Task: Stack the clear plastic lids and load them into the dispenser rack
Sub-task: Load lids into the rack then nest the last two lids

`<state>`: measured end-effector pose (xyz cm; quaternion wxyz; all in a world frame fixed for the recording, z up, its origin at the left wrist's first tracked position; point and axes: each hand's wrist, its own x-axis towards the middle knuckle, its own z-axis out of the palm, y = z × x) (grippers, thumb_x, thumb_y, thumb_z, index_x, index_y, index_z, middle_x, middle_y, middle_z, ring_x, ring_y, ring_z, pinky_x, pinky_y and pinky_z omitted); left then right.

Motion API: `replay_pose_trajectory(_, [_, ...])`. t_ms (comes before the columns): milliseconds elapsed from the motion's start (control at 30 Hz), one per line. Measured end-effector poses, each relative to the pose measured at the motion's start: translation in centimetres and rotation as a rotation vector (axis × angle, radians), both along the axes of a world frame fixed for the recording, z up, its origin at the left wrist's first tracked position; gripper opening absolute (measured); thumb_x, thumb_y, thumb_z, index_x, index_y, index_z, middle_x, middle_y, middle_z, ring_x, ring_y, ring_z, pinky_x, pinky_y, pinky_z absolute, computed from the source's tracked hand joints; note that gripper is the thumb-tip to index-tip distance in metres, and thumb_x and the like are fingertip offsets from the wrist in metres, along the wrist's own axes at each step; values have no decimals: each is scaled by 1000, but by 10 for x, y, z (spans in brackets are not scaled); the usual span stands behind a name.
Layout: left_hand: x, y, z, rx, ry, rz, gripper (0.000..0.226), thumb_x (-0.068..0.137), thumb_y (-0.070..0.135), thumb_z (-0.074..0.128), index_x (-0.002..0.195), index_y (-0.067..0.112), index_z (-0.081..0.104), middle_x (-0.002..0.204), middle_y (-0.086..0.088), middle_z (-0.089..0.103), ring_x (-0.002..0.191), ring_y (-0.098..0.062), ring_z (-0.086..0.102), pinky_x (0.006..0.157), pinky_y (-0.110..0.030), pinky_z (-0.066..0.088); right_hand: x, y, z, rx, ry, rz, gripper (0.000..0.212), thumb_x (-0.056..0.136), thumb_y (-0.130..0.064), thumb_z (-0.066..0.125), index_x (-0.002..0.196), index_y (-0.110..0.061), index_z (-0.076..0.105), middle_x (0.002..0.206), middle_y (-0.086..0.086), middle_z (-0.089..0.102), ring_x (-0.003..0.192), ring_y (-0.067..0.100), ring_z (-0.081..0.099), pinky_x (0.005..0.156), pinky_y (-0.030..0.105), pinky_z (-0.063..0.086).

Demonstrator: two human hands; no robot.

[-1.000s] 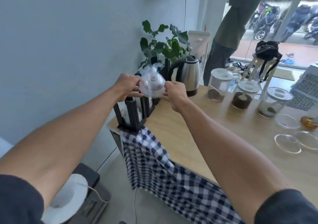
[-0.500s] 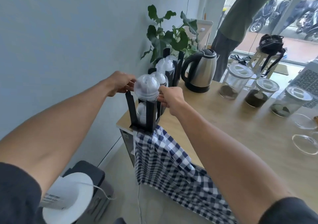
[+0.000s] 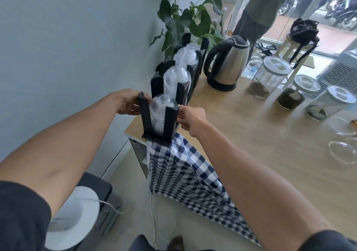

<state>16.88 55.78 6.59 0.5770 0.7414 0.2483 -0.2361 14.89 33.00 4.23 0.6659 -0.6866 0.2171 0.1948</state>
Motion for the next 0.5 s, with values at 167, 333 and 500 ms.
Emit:
replay_pose_trajectory(167, [-4, 0, -19, -42, 6, 20, 4, 89, 13, 74, 92, 12, 71, 84, -6, 69, 81, -21, 66, 83, -31, 54, 0, 3, -16, -30, 19, 0, 11, 85, -10, 75, 94, -5, 72, 80, 9, 65, 64, 17, 59, 46, 20, 39])
replay_pose_trajectory(333, [-8, 0, -22, -60, -35, 56, 12, 88, 12, 74, 99, 9, 72, 89, -8, 70, 84, -23, 67, 90, -34, 55, 1, 2, -15, -55, 10, 8, 27, 82, -22, 76, 99, -1, 75, 81, 7, 70, 67, 16, 63, 54, 25, 46])
replay_pose_trajectory(500, [-4, 2, 10, 96, -129, 61, 17, 80, 20, 73, 94, 10, 72, 100, -12, 74, 90, -25, 71, 88, -37, 57, -4, -10, 23, -238, -196, 68, 26, 71, -40, 60, 75, -15, 59, 66, 3, 56, 62, 21, 48, 57, 34, 41])
